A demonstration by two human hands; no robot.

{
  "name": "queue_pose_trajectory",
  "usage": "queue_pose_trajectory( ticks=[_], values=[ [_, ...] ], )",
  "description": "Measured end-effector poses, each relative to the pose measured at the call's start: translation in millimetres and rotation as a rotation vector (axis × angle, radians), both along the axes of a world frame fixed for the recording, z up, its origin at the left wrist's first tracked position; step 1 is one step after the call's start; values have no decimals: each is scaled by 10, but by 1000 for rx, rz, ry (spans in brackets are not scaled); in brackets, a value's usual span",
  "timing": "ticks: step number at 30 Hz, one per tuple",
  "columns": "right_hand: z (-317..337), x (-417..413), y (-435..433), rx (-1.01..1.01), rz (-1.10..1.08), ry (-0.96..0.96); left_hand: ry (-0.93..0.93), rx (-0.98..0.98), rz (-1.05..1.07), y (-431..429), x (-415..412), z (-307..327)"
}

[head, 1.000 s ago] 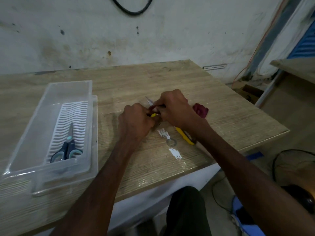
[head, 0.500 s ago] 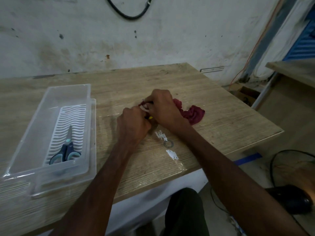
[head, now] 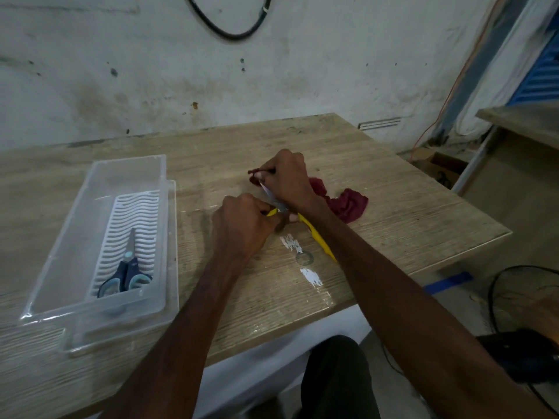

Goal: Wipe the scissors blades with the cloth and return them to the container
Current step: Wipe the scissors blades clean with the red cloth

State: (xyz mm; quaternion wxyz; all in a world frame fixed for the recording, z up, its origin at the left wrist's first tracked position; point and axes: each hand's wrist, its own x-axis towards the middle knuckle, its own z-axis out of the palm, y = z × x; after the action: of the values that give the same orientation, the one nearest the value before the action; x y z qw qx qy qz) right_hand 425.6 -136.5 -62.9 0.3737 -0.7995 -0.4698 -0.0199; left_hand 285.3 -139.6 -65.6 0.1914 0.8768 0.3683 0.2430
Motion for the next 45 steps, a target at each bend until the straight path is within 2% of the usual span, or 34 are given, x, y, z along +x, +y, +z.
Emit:
queue_pose_trajectory(
  ticks=[3, 5, 6, 9, 12, 17, 22, 25, 31, 37, 45],
  values=[
    [68, 67, -124, 100, -26, 48, -36, 14, -10, 17, -18, -7],
    [180, 80, -294, 248, -53, 22, -49, 9, 3, 38, 0, -13],
    [224, 57, -383, 259, -3, -8, -41, -3, 11, 38, 4, -9],
    [163, -74, -569, 9, 163, -146, -26, -46, 23, 6, 2, 34],
    [38, -83, -733, -106, 140, -305, -28, -68, 31, 18, 22, 17],
    [135, -116, -516, -83, 152, -256, 4, -8, 40, 16, 40, -13],
    [88, -83, -646, -229, 123, -366, -14, 10, 42, 16, 32, 1],
    [43, -83, -831, -212, 107, -342, -21, 20, 25, 4, 40, -23],
    [98, -125, -419, -232, 115, -367, -7, 31, 8, 31, 17, -23],
    [59, 44, -862, -282, 126, -426, -18, -1, 8, 35, 28, -32],
    [54, -209, -556, -247, 172, -525, 17, 21, 45, 55, 31, -49]
  ],
)
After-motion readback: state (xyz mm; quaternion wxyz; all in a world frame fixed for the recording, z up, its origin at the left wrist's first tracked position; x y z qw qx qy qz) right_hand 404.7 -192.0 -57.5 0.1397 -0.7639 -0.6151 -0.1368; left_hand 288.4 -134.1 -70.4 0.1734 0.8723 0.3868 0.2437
